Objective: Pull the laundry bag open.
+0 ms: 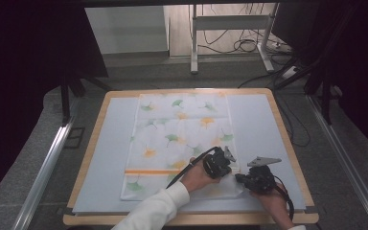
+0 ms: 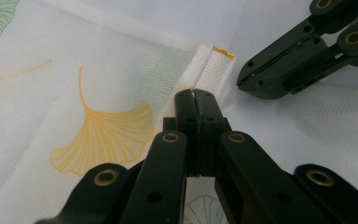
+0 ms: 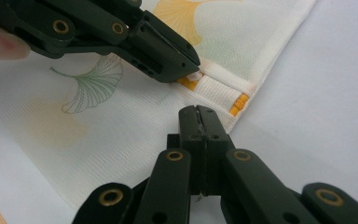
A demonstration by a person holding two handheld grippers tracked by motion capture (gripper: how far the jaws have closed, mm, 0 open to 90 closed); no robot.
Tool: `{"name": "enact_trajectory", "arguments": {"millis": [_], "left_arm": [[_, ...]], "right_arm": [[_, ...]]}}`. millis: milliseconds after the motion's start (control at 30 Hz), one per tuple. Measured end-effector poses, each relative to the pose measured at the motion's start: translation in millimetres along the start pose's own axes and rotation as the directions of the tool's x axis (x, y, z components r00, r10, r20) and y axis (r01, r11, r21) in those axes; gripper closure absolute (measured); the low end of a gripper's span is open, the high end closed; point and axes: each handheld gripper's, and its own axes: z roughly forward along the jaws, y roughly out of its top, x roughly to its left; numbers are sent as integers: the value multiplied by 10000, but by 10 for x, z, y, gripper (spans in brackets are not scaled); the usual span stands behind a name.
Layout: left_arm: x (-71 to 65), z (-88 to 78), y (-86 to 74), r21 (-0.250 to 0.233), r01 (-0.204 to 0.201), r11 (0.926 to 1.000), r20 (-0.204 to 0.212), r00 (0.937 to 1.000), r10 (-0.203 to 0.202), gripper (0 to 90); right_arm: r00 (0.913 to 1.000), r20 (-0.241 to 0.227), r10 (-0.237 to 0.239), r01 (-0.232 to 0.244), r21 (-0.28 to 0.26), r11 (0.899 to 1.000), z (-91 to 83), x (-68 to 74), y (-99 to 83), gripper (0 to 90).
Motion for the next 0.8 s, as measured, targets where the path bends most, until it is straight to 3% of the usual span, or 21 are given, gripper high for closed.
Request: {"name": "enact_trajectory", "arguments": {"millis": [200, 367, 433, 633, 800], "left_arm": [[4, -1, -5, -18, 7, 10000, 15, 10000, -7, 900], [17, -5, 2, 111, -147, 9998, 18, 9999, 147, 900], [3, 3, 3, 1, -60, 10000, 15, 10000, 60, 900], [-11, 4, 7, 58, -70, 10000, -86, 9999, 70, 900], [-13, 2, 5, 81, -44, 10000, -118, 9999, 45, 900]], "right_arm": [[9999, -112, 34, -35, -42, 10000, 4, -17, 5, 897], [9992, 206, 334, -321, -605, 9977, 2, -84, 113, 897], [9987, 390, 314, -290, -593, 9978, 21, -100, 142, 897], [9984, 350, 437, -429, -231, 9988, 100, -91, 165, 898], [9980, 262, 574, -567, -259, 9981, 102, -104, 154, 899]]}}
